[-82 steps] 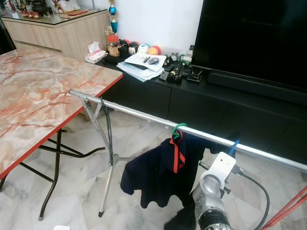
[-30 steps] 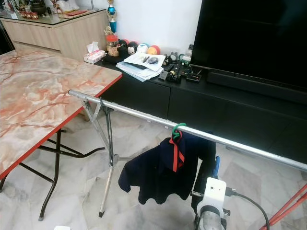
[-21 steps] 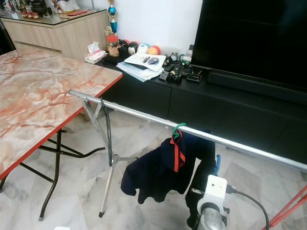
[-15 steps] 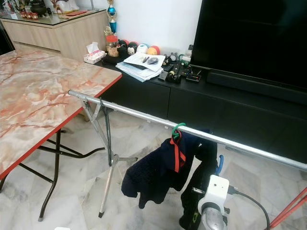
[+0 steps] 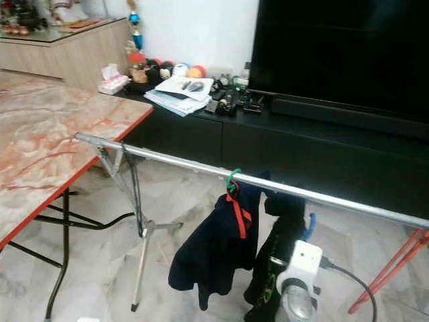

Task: Hang hanger

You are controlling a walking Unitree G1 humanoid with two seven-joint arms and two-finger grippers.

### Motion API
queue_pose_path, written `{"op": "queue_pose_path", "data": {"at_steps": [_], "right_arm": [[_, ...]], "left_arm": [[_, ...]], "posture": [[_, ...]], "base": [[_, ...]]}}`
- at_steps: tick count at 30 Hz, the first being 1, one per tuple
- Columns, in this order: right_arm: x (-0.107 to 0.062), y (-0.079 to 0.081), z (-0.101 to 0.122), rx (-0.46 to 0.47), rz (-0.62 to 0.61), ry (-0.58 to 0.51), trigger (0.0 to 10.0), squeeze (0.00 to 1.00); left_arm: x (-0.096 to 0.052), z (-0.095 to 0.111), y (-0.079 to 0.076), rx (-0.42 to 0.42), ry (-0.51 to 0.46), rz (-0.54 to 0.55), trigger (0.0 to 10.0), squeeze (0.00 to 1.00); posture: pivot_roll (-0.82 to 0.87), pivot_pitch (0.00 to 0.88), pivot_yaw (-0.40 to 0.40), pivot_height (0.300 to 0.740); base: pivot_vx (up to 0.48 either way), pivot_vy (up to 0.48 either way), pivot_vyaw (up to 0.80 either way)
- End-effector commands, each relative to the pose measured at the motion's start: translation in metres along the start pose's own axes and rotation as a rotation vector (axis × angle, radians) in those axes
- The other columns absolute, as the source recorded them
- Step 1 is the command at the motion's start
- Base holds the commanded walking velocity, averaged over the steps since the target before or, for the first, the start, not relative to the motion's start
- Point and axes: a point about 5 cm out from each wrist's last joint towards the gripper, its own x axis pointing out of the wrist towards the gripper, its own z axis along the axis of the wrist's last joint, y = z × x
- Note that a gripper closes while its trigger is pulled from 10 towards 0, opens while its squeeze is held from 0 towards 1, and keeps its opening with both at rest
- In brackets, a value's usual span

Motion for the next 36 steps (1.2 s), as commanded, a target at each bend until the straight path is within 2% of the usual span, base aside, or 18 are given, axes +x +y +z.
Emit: {"op": "queue_pose_path", "data": {"at_steps": [1,18,24,36], "right_arm": [[0.001,0.008,0.007,0.005,0.020,-0.033,10.0,0.00],[0.000,0.015,0.003,0.011,0.043,-0.009,10.0,0.00],[0.001,0.017,0.003,0.010,0.050,-0.005,10.0,0.00],[0.001,0.019,0.002,0.012,0.052,0.002,10.0,0.00]], "left_arm": [[-0.002,-0.009,0.002,0.010,0.028,0.003,10.0,0.00],[-0.002,-0.008,0.002,0.006,0.029,0.004,10.0,0.00],[-0.002,-0.008,0.002,0.003,0.029,0.005,10.0,0.00],[-0.001,-0.008,0.002,0.000,0.027,0.008,10.0,0.00]], "posture": [[0.10,0.000,0.013,0.740],[0.10,0.000,0.015,0.740],[0.10,0.004,0.012,0.740],[0.11,0.005,0.012,0.740]], "base": [[-0.259,0.000,0.00],[-0.301,0.000,0.00],[-0.328,0.000,-0.49],[-0.334,0.000,0.00]]}}
